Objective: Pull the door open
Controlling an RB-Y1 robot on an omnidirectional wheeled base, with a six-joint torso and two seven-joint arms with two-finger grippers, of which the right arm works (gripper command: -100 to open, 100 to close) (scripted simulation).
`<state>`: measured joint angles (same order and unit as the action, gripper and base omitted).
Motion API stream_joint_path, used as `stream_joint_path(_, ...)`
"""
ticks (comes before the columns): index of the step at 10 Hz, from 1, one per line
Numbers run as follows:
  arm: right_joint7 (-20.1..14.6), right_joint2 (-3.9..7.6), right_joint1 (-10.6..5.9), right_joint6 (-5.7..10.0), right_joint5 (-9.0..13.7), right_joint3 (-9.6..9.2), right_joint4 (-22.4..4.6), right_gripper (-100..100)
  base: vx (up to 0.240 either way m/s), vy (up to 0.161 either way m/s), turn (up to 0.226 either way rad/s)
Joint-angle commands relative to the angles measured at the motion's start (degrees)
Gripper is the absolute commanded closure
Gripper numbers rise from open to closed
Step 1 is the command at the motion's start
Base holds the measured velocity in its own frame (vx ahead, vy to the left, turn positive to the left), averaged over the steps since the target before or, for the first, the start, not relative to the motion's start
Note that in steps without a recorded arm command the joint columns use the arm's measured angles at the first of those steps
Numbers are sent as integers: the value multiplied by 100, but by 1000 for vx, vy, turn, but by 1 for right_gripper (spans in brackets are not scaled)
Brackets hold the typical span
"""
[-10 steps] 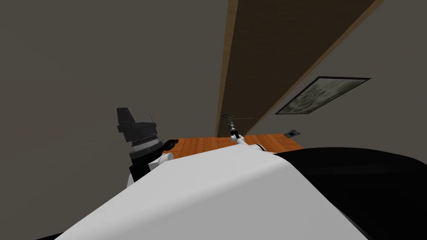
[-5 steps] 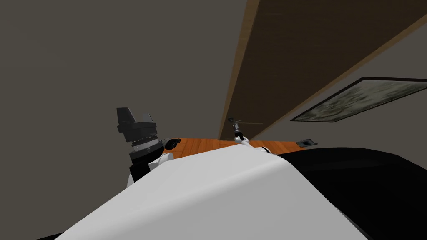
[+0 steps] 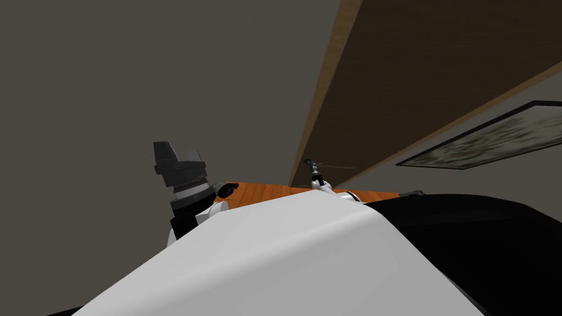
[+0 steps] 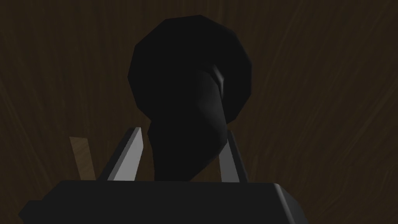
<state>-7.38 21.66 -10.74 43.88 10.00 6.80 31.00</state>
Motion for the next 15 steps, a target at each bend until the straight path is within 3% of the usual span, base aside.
stream_joint_path(1,1,-2,3,-2,-2,0,-1,100,-31,5,-16)
stream_joint_path(5,1,-2,3,-2,-2,0,-1,100,-12,1,3)
stream_joint_path(15,-626,285,166,198,-303,-570,129,100,-190,-53,95)
